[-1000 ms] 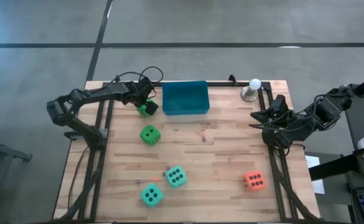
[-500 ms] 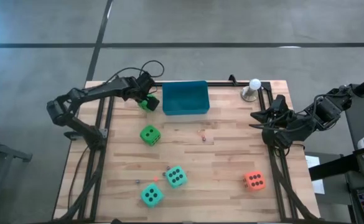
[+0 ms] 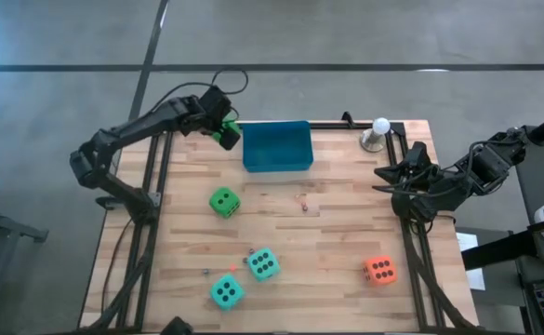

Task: Pick & Place Dice
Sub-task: Put the top large green dice into the blue bin, then put the large green dice into the blue bin

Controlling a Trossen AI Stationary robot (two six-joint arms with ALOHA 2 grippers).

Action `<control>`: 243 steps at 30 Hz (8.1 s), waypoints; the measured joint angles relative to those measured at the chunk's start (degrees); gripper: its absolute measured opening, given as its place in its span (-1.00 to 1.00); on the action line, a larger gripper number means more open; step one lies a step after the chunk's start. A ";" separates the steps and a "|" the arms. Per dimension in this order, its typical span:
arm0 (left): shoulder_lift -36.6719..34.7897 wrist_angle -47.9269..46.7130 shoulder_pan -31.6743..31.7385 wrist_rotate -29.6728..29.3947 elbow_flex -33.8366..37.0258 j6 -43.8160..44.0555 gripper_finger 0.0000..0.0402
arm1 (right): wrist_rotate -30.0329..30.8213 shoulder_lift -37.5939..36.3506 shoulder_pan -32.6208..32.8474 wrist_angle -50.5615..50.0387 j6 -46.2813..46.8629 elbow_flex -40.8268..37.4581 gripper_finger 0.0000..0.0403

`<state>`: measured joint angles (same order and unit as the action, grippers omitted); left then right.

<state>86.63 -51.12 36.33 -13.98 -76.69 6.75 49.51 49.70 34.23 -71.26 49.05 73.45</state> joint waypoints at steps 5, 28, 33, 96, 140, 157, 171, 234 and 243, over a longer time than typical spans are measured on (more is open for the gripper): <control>3.21 -0.10 -0.36 0.02 -4.08 -3.75 0.71 | 0.01 0.01 -0.01 0.00 0.01 0.00 -0.96; 23.40 0.52 -4.46 2.83 -19.48 -33.08 0.73 | 0.01 0.01 0.01 0.00 0.01 0.00 -0.96; 24.61 2.96 -4.42 3.30 -18.67 -36.09 0.73 | 0.00 0.01 0.00 0.01 0.01 0.00 -0.96; 24.83 9.61 -4.38 -0.59 -11.08 -38.37 0.86 | -0.01 0.01 0.00 0.00 0.01 0.00 -0.96; 24.76 9.61 -4.40 -0.17 -11.10 -38.24 0.97 | -0.01 -0.01 -0.01 0.00 0.01 0.00 -0.96; 24.76 9.74 -4.40 -0.15 -11.10 -38.10 0.98 | -0.01 0.00 0.00 0.00 0.00 0.00 -0.96; 24.76 9.62 -4.40 -0.16 -11.10 -38.28 0.92 | 0.00 0.00 0.00 0.00 -0.01 0.00 -0.96; 24.76 11.20 -4.40 -3.18 -11.14 -40.01 0.96 | -0.01 0.01 -0.01 0.00 0.01 0.00 -0.96; 24.47 11.41 -4.49 -4.83 -11.14 -39.98 0.95 | -0.01 0.01 -0.01 0.00 0.01 0.00 -0.96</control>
<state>111.11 -39.71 31.83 -18.80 -87.83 -33.23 49.50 49.71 34.22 -71.26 49.06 73.45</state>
